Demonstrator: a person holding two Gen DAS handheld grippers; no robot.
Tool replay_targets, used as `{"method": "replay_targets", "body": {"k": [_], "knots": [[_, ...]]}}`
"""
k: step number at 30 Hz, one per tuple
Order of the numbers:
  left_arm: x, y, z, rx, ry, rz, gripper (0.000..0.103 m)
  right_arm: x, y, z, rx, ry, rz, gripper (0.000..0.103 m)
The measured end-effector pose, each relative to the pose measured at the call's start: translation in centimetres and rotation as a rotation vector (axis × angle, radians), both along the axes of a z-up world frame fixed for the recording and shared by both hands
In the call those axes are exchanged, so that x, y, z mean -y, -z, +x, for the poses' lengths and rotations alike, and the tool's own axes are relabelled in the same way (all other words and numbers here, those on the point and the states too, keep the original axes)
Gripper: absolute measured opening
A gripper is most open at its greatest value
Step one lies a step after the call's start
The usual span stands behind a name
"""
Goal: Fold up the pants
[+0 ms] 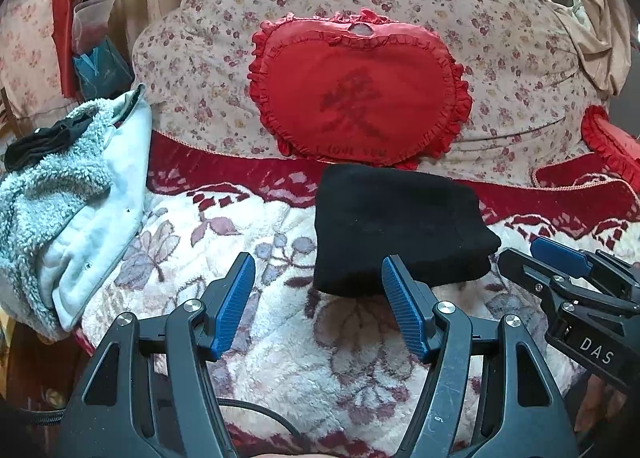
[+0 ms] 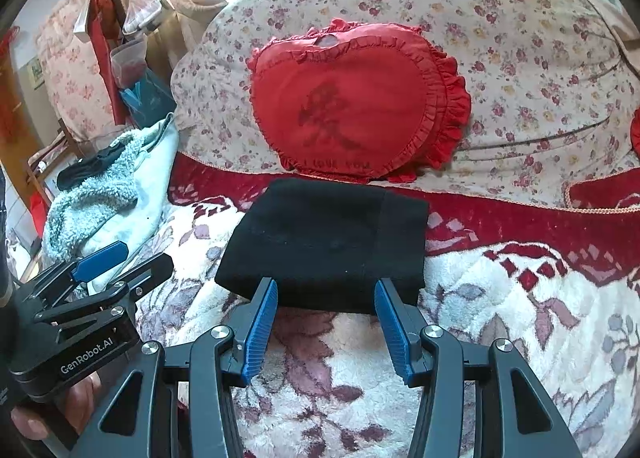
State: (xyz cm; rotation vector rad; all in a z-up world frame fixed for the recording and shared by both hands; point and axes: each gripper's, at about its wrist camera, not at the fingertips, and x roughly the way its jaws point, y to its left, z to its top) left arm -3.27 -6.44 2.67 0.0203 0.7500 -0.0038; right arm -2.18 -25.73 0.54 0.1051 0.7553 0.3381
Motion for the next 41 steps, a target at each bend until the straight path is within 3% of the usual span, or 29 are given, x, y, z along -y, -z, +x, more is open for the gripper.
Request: {"method": "replay_targets", "body": {"k": [41], "knots": [[0.8,2.2,1.2,-0.051,0.027,0.004,0.067,1.5,2.4,0.6,-0.045,0.045,0.015,0.049]]}}
